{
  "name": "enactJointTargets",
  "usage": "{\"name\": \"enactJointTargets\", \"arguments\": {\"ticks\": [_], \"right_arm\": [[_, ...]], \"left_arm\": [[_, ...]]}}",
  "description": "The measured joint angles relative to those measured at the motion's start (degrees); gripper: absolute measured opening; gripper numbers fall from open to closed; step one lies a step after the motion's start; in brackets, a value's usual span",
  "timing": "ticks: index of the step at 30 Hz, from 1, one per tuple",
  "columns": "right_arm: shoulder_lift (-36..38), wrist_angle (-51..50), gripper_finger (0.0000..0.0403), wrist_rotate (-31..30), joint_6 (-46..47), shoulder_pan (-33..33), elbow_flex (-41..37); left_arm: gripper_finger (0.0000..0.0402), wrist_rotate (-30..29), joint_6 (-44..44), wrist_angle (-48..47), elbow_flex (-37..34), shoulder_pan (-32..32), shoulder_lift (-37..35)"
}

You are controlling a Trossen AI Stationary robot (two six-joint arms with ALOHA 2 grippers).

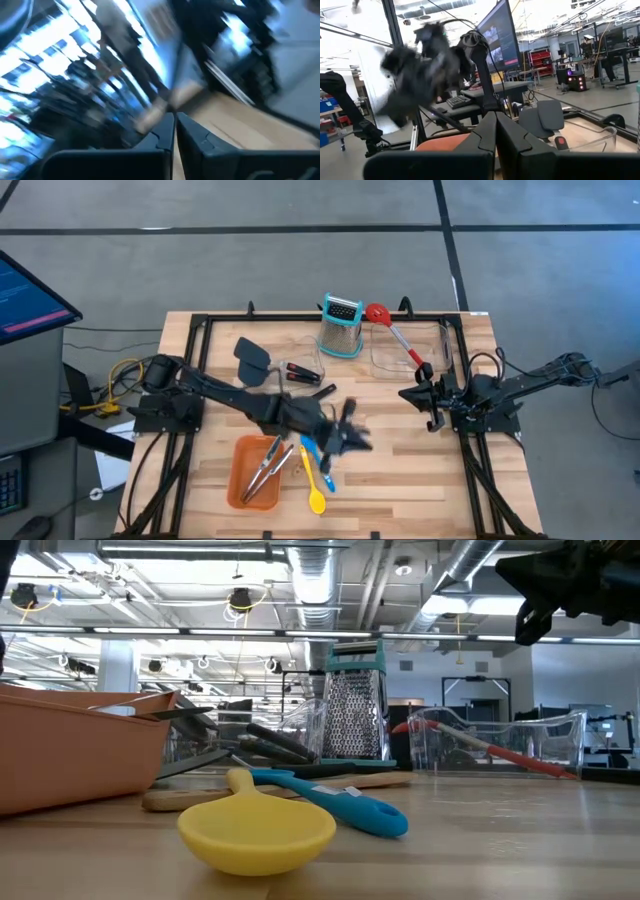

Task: Pick & Place Kitchen Items
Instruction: Put the blue serving spoon into the right transparent bin

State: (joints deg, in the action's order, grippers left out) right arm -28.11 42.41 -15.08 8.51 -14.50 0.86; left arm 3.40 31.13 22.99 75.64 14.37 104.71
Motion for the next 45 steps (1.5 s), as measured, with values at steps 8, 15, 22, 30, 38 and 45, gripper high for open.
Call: {"name": "enactJointTargets", "arguments": {"ticks": [8,15,22,30,38,45], "right_arm": [[0.0,-1.2,0.0001,0.0,2.4,-0.1,0.0],[0.0,-2.1,0.0001,0.0,4.0,-0.1,0.0],[0.0,-2.1,0.0001,0.0,4.0,-0.1,0.0],[0.0,-2.1,0.0001,0.0,3.8,-0.1,0.0],[0.0,-2.1,0.0001,-0.1,3.5,0.0,0.0],[0.0,-2.0,0.0001,-0.4,3.0,0.3,0.0]], "left_arm": [[0.0004,-0.2,-3.5,9.3,0.0,-1.0,-2.7],[0.0003,-1.4,-10.4,4.0,1.4,-1.8,-3.5],[0.0003,-1.4,-13.3,-17.2,13.2,-4.8,-3.5],[0.0003,12.7,-15.6,-31.8,17.8,-6.3,-3.4],[0.0003,14.0,-15.6,-38.2,17.9,-4.5,1.4],[0.0003,14.0,-13.5,-46.3,17.7,-3.4,7.1]]}}
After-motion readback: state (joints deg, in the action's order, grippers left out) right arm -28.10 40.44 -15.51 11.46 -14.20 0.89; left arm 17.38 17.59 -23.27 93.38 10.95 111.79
